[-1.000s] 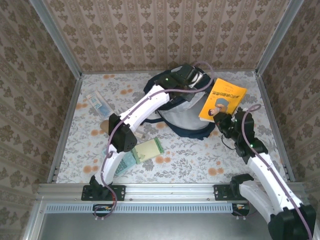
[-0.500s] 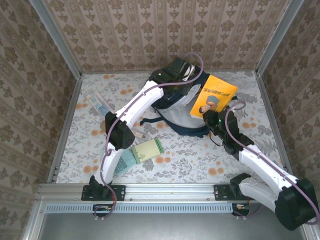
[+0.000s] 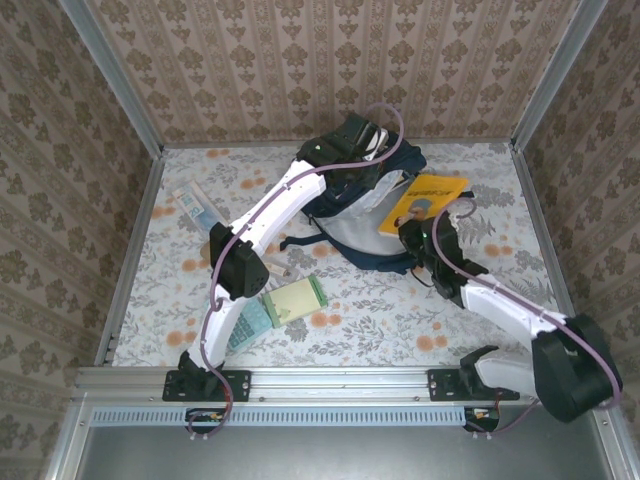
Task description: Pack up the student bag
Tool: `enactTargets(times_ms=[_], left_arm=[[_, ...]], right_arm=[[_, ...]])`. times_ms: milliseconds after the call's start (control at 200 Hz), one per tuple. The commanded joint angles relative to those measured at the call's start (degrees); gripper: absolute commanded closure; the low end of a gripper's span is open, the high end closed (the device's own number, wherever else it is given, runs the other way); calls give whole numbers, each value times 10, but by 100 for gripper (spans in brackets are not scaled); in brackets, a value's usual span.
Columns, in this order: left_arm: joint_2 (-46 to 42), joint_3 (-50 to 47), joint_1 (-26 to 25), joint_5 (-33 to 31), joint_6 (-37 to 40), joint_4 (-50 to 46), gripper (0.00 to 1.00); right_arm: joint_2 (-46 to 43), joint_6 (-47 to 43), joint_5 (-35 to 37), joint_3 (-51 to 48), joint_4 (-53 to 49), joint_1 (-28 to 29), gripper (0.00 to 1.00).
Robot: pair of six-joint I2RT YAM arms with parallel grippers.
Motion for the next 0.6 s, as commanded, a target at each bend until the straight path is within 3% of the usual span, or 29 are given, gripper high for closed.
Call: enactTargets(times_ms=[0,300,525,565,595], left_arm=[[-42,32,-2,-3,-22,44,100],[-49,29,-8,2,-38,42,100],[-57,27,-17,3,-36,42,100],[-59,23,-17,2,-36,41,100],[-61,20,-17,1,-35,40,100]], right_arm=[[39,-14,-24,64,148,11,100],[241,23,-16,150,331,19,100],[387,78,15,237,373,30,100],[402,78,12,251,370,33,96],[414,78,2,264,357,34,85]])
